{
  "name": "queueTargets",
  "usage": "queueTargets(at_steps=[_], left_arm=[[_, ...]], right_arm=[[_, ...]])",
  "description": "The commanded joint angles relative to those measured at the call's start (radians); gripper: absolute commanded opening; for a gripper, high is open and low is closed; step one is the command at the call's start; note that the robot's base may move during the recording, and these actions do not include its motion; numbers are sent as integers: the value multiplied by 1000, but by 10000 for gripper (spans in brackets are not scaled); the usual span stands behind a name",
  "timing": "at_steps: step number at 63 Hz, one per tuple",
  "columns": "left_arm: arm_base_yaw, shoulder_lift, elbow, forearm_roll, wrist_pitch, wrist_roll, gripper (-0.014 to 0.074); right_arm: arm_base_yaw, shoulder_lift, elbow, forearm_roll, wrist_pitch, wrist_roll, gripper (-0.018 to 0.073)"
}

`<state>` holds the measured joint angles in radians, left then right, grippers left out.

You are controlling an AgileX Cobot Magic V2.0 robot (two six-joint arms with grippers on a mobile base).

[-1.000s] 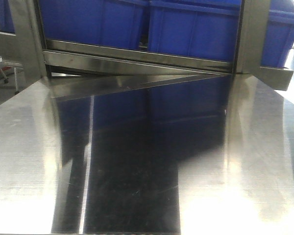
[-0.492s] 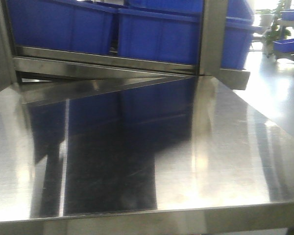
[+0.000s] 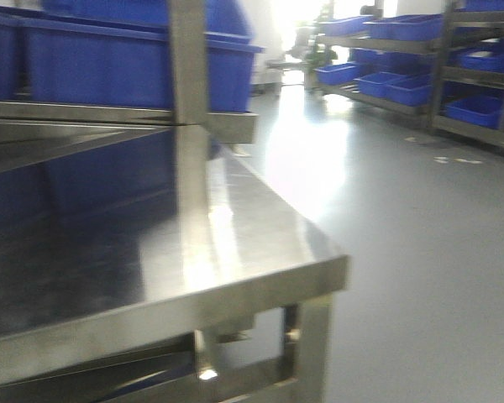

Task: Pick and sort blue part to right shelf
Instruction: 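Drive the base away from the table holding both blue parts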

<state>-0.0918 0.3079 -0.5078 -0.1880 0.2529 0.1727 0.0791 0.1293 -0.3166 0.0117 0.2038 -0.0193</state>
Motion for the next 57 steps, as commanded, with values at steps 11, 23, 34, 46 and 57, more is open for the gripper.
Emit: queueTargets(at_steps=[11, 23, 34, 46, 57], left_arm=[[0, 7, -28, -4, -90, 2, 409], [0, 7, -28, -4, -90, 2, 409], [0, 7, -28, -4, -90, 2, 409], [0, 7, -28, -4, -90, 2, 409], [0, 7, -28, -4, -90, 2, 409]], right_arm=[[-4, 9, -30, 5, -90, -7, 434], [-4, 9, -30, 5, -90, -7, 434], [-4, 9, -30, 5, -90, -7, 434], [-4, 9, -30, 5, -90, -7, 434], [-4, 9, -30, 5, -90, -7, 434]])
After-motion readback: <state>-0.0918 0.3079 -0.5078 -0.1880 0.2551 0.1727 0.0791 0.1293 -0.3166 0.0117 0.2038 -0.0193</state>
